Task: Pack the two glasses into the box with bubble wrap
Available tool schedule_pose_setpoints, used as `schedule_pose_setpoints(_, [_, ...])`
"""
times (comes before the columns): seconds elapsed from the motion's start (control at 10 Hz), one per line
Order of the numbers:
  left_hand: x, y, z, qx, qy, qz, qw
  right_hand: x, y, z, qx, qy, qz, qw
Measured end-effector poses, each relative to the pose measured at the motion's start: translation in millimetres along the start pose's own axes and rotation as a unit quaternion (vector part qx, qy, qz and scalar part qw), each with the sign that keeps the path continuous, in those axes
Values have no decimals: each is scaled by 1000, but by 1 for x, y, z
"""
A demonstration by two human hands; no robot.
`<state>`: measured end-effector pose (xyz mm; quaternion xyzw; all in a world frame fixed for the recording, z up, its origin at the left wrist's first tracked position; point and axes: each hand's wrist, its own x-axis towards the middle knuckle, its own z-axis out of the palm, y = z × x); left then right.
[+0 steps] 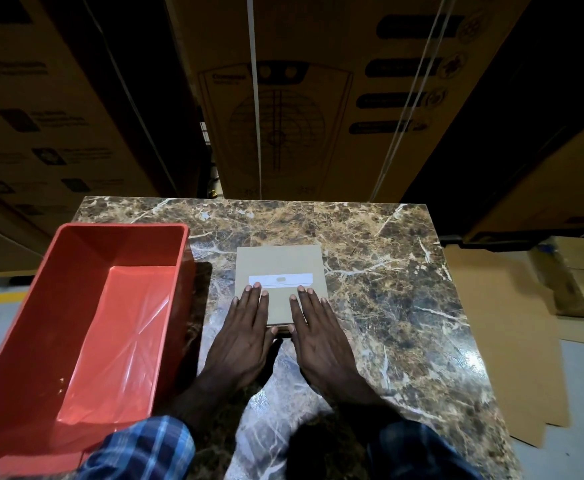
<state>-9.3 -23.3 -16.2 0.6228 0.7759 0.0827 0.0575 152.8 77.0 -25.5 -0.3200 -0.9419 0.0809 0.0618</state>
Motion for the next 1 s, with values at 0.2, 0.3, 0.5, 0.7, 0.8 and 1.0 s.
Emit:
schedule_pose_setpoints(0.2, [-4, 6, 0, -31, 21, -8, 999, -1, -2, 3, 12, 6, 8, 1000])
schedule_pose_setpoints(0.3, [-3, 5, 1, -36, 14, -13, 999, 0, -1, 3, 10, 3, 8, 1000])
schedule_pose_setpoints(0.5, [0, 1, -3, -33, 7, -1, 999, 1, 0, 2, 9, -22, 12, 1000])
schedule_pose_setpoints(0.7, [2, 2, -6, -45, -10, 7, 999, 0, -7, -12, 12, -21, 20, 999])
schedule_pose_setpoints(0.8, [-1, -1, -5, -32, -19, 11, 999, -1, -14, -13, 8, -15, 36, 999])
schedule_pose_setpoints(1.0, [-26, 1, -1, -29, 4, 18, 999, -29, -28, -13, 1, 28, 48, 998])
